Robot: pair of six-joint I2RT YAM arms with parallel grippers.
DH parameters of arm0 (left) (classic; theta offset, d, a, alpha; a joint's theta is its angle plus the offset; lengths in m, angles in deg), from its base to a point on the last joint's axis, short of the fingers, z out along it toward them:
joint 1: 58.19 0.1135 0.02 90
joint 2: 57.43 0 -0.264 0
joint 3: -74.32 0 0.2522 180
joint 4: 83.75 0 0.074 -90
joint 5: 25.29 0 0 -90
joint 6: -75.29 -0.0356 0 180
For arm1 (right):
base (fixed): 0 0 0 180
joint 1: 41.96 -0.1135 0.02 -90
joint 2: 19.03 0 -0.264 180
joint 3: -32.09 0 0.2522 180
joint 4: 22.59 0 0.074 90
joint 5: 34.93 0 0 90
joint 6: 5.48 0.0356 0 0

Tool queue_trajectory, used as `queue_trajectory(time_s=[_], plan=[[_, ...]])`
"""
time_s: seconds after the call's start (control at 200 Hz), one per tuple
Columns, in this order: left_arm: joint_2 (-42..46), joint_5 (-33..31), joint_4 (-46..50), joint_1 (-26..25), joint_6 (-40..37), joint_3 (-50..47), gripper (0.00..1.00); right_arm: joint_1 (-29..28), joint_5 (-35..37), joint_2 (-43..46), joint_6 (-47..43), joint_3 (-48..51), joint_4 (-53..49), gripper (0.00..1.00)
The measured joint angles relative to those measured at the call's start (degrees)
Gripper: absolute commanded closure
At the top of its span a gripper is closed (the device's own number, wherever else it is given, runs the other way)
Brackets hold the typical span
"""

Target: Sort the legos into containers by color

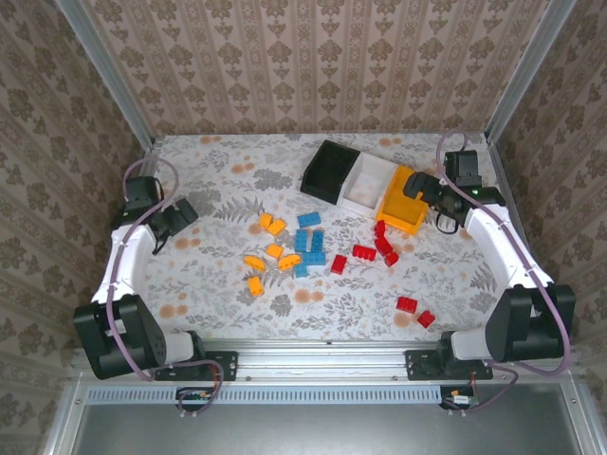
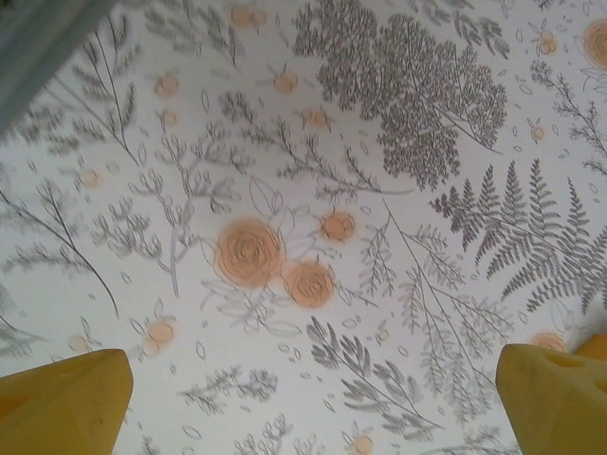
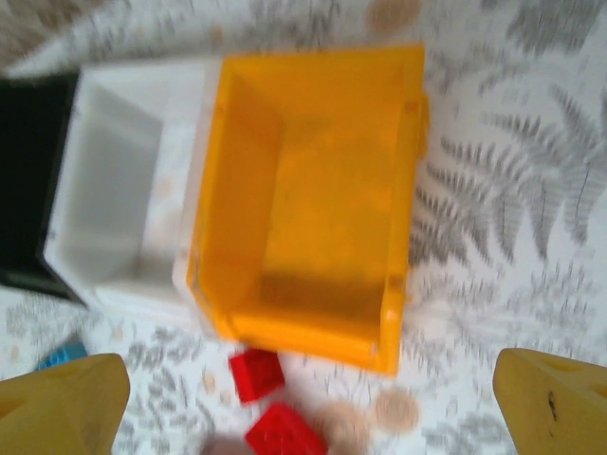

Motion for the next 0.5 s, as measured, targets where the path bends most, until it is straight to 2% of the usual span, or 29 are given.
queue_trajectory(time_s=[0.105,0.245,0.42,0.5], plan=[[0.00,4.07,0.81,-0.15,0.13,0.00,0.00,-0.04,-2.38,-2.01,0.92,-0.76,-7.89,0.08],[0.00,6.71,1.88,-4.17,-0.48,0.07,0.00,-0.74,-4.66,-2.95,1.18,0.00,-16.57,0.13],[-0.04,8.48,2.05,-9.22,-0.79,0.07,0.00,-3.96,-6.23,-2.84,2.67,4.42,-20.94,0.26],[-0.28,9.07,2.03,-10.82,-0.87,0.07,0.00,-5.64,-6.75,-2.84,4.70,6.71,-21.77,0.27]])
